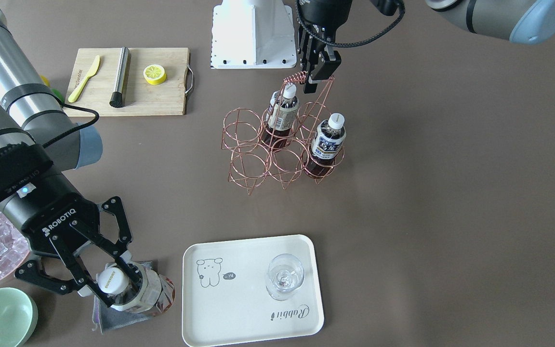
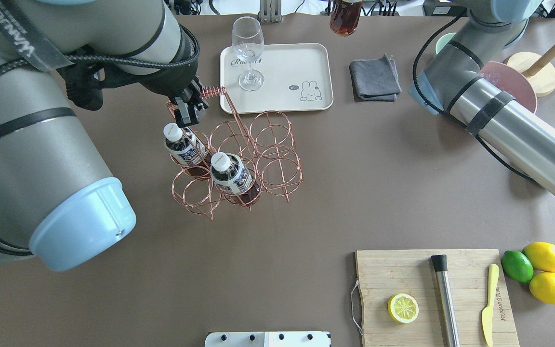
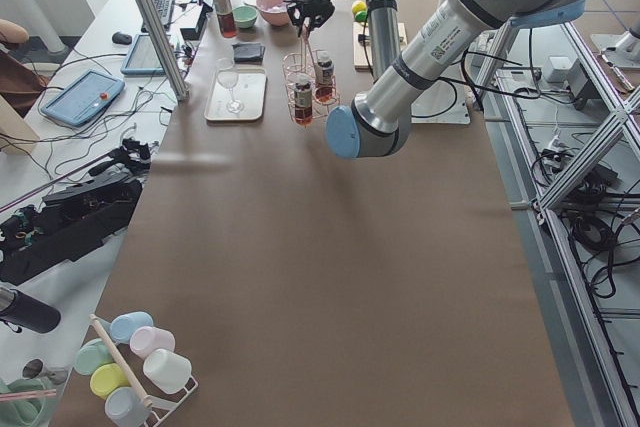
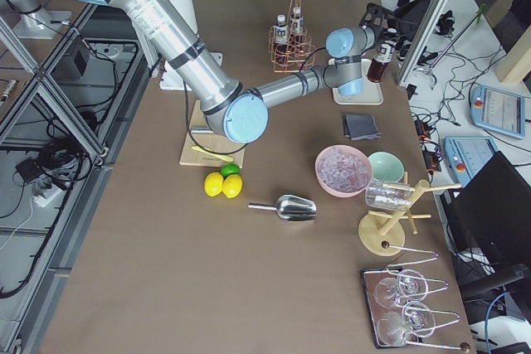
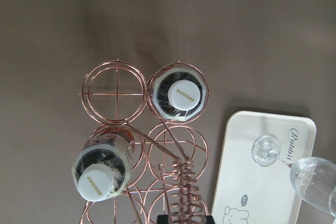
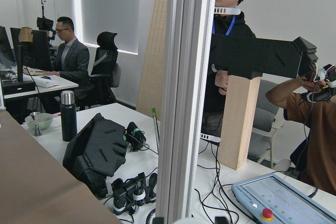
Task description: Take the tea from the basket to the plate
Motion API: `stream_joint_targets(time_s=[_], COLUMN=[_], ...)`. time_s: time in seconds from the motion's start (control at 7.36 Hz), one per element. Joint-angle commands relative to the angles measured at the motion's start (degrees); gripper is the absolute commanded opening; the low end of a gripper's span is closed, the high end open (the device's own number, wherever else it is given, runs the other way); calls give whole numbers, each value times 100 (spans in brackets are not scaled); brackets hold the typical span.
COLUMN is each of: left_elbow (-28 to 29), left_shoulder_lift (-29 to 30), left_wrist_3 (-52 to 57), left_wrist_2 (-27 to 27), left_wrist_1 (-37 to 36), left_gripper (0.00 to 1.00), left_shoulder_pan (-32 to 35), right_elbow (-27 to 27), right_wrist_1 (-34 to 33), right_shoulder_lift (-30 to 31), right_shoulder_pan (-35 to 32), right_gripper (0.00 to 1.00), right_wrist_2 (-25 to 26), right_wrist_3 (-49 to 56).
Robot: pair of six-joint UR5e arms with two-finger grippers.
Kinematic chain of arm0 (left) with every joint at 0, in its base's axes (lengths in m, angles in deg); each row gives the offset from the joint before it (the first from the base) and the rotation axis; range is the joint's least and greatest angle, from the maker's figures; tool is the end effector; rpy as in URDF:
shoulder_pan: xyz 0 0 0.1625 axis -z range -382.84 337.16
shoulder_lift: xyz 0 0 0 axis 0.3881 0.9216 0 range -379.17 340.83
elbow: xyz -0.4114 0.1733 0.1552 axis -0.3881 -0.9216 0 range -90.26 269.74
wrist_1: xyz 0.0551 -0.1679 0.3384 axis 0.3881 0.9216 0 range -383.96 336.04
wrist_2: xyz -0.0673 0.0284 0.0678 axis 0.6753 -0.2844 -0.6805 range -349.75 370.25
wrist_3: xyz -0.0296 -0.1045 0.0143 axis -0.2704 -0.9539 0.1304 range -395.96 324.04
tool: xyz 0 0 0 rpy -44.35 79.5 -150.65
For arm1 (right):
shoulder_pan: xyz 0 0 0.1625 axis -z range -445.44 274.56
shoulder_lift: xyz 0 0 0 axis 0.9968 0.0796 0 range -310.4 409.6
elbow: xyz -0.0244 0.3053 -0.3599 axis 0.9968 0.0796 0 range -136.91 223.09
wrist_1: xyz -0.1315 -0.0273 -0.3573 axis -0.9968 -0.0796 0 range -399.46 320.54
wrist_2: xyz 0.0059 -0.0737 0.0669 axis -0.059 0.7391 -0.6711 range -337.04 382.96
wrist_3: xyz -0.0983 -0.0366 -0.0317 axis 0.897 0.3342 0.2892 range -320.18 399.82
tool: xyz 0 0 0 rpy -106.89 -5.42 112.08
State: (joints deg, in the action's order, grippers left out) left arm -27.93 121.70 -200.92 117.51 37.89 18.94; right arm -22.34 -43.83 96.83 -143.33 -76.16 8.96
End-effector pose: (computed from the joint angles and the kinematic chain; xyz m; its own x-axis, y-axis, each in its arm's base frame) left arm 0.3668 -0.4628 0.1001 -0.3264 -0.9451 -0.0174 0.5797 -0.1857 -0.7934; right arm -0.2962 -0.6901 0.2751 0.5825 -0.6662 0.4657 -0.4962 0.1623 0.8529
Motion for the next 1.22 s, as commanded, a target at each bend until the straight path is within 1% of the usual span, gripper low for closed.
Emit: stream_joint_targets(time_s=[0.0, 0.14, 0.27, 0.54, 0.82, 0.95, 1.09], left_elbow=[-89, -98, -141, -168, -133, -98, -54], left_shoulder_lift=[-77, -86, -208, -681, -1095, -1340, -1595], left_wrist_3=[340, 568, 796, 1524, 2297, 2832, 3412], left_wrist_2=[425, 445, 445, 488, 1171, 1253, 1262], left_wrist_1=[-260, -392, -524, -534, -534, -543, -586], left_gripper=[0, 0, 0, 0, 0, 0, 0], left_shoulder_pan=[557, 664, 761, 1032, 1899, 2531, 3024], right_elbow=[434, 635, 759, 891, 936, 936, 944], right_wrist_1=[164, 296, 393, 525, 534, 543, 621], right_shoulder_lift=[-83, -82, -100, -91, -91, -91, -83], right_shoulder_pan=[785, 1015, 1226, 1438, 1535, 1571, 1588], right_gripper=[0, 0, 0, 0, 0, 0, 0], right_wrist_2=[1137, 1341, 1682, 1922, 2045, 2054, 2098], right_wrist_3=[2, 2, 19, 37, 46, 54, 72])
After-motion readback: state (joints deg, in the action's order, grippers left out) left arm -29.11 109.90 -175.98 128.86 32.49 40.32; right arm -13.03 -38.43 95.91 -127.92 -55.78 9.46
